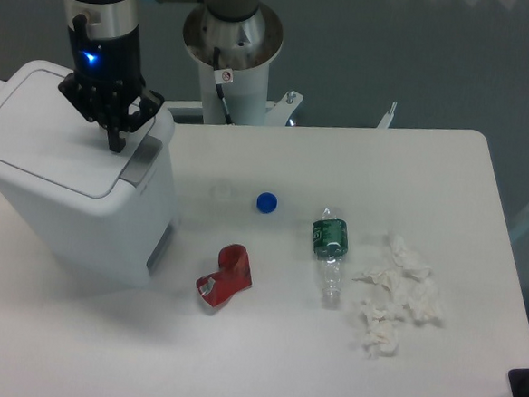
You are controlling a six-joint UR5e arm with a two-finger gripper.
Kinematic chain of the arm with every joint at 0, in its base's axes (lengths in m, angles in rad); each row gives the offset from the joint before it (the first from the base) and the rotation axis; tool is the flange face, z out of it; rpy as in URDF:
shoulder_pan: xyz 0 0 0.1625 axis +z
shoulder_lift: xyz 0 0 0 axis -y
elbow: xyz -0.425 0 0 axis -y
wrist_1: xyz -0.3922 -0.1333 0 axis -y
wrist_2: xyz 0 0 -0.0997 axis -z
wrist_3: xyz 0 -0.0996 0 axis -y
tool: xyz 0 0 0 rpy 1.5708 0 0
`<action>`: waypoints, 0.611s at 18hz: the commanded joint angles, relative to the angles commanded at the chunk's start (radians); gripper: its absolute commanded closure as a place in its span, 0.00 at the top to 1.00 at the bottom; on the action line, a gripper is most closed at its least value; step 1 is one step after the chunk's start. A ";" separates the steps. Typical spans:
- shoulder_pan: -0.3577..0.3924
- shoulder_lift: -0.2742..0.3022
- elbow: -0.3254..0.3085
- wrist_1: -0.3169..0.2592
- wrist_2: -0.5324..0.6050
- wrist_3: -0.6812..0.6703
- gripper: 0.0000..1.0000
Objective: Close the trash can
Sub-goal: 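Press the gripper down on the lid to seat it shut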
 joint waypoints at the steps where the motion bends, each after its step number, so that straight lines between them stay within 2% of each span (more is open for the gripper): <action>1: 0.000 0.000 0.002 0.000 0.000 0.000 0.00; 4: -0.002 0.000 0.002 0.025 0.002 0.000 0.00; 11: -0.002 -0.012 0.000 0.026 0.003 -0.003 0.00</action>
